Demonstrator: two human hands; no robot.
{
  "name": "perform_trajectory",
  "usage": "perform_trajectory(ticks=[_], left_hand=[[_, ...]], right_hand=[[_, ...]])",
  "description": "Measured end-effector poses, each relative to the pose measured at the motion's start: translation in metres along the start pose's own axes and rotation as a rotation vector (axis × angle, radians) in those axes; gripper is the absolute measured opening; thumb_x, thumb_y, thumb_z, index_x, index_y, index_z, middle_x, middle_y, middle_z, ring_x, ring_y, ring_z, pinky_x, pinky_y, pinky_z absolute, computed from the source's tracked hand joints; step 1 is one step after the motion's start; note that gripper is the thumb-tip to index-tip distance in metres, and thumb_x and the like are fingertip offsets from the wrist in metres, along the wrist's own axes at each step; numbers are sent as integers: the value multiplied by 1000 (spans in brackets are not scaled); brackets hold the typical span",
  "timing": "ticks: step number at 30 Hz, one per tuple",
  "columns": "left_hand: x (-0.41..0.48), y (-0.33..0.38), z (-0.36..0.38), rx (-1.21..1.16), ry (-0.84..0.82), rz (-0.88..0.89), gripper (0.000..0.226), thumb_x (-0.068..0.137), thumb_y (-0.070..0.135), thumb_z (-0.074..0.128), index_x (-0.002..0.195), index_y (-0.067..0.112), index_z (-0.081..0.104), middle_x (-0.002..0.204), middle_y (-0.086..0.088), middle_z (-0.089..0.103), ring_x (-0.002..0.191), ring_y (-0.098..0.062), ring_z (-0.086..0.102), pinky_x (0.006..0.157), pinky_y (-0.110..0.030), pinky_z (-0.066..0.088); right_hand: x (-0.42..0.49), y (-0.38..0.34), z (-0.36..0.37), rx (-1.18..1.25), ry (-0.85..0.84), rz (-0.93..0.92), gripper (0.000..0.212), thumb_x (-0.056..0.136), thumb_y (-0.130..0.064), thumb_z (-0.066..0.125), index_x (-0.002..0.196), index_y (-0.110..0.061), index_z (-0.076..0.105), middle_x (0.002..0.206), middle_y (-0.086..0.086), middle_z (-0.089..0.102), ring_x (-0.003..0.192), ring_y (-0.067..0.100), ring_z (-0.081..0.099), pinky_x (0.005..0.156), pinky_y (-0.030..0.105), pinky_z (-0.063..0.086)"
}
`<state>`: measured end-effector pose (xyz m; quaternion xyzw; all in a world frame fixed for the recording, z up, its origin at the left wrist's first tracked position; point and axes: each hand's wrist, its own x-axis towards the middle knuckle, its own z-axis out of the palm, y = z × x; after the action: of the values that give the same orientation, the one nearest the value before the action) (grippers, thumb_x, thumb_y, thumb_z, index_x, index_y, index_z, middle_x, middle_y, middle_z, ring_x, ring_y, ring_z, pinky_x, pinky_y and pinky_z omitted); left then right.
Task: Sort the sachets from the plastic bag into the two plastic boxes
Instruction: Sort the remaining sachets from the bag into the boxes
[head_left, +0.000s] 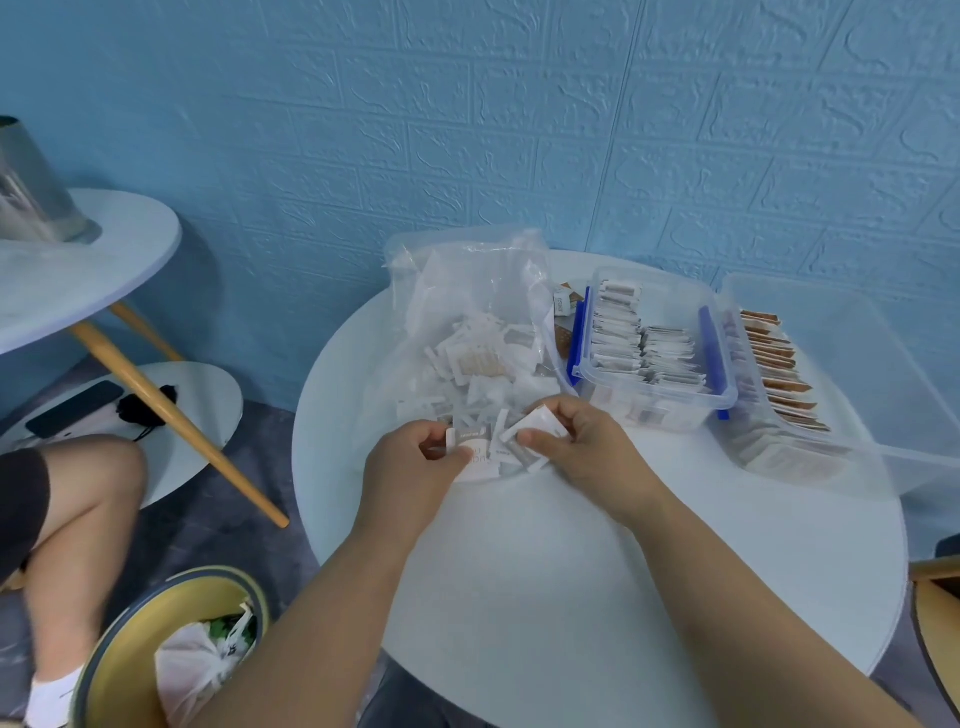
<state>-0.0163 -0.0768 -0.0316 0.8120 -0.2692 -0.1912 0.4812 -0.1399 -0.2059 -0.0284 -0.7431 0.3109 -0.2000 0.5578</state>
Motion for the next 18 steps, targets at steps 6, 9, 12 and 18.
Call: perform_trajectory(ticks=[6,9,12,18], left_hand=[[-5,7,-1,-166,-67,8,15,77,6,70,87,18,68,83,3,70,79,-13,65,70,-22,49],[-8,10,0,-214,-98,61,24,78,2,69,91,22,66,86,3,70,79,-12,65,70,-18,50],[-11,14,0,-209,-111,131,31,79,1,67,101,23,68,90,7,70,82,-7,65,74,-13,49],[-16,27,7,-207,-78,257,32,88,5,58,96,35,66,99,14,67,90,3,61,75,-5,43]], right_hand=[[-2,5,2,-38,-19,-19,11,83,-13,67,93,-16,63,85,-1,64,57,-4,49,53,9,37],[-3,6,2,-29,-35,-35,18,82,-12,68,98,-18,64,103,-6,66,72,-2,56,61,9,42],[-6,4,1,-3,-49,-66,17,81,-9,69,89,-23,64,100,-4,68,75,5,58,66,14,45],[-15,-3,-4,48,99,-151,29,79,-10,71,89,-32,56,90,-10,64,75,4,59,69,17,45]])
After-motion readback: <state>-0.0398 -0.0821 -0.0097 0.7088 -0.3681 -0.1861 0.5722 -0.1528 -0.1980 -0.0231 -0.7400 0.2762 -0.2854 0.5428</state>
